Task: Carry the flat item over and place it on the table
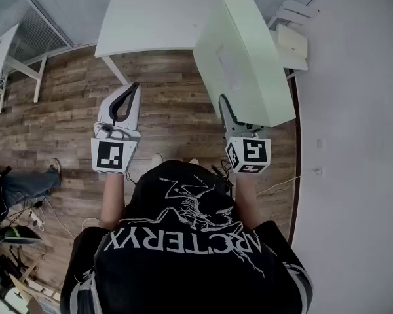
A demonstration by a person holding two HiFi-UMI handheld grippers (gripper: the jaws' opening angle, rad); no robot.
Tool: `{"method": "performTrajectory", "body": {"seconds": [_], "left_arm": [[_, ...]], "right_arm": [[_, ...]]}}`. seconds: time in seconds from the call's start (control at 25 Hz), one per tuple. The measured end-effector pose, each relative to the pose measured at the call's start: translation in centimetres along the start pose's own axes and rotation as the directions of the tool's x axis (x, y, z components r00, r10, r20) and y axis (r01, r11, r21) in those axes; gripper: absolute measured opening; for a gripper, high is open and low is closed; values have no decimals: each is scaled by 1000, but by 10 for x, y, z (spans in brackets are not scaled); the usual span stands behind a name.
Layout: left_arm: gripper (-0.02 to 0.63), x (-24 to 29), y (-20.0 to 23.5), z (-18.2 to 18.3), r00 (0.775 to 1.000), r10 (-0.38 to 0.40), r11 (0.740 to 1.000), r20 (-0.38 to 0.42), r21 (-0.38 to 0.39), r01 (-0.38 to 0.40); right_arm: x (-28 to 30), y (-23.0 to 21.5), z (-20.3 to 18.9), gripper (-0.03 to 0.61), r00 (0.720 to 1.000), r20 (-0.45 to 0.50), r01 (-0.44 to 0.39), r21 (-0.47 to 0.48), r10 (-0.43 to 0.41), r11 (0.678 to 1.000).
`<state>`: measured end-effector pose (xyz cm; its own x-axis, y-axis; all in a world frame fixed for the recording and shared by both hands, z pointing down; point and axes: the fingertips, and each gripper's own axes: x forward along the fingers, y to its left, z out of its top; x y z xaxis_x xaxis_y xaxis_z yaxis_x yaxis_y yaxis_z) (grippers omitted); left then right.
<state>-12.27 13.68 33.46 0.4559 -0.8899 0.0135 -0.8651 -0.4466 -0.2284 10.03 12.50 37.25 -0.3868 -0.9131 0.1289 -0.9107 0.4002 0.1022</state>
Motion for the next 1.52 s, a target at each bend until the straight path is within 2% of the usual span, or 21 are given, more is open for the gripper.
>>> {"method": "performTrajectory", "body": {"seconds": [0.24,0.48,0.88,1.08,1.32,1.52], "left_arm": [[9,3,5,0,1000,11,1000,6,15,-11],[9,1,4,1,1000,10,1000,1,19,-10],[9,6,-7,2,1000,24,999,-8,24,-23],[9,13,-15,2,999,46,999,-13,29,-46],[9,25,-19,1,994,111,993,-4,42,-110],[11,41,-31,-16,990,130,992,-57,14,-129]], "right_arm": [[0,-8,-1,264,1000,5,8,3,-8,1000],[-2,-10,0,264,1000,29,-4,47,2,999],[-6,-21,-5,264,1000,19,-15,39,14,999],[-7,-36,-11,264,1000,12,-24,39,23,999],[-2,-62,-19,264,998,3,-58,24,58,998],[13,-82,-33,264,997,-20,-75,28,76,997]]}}
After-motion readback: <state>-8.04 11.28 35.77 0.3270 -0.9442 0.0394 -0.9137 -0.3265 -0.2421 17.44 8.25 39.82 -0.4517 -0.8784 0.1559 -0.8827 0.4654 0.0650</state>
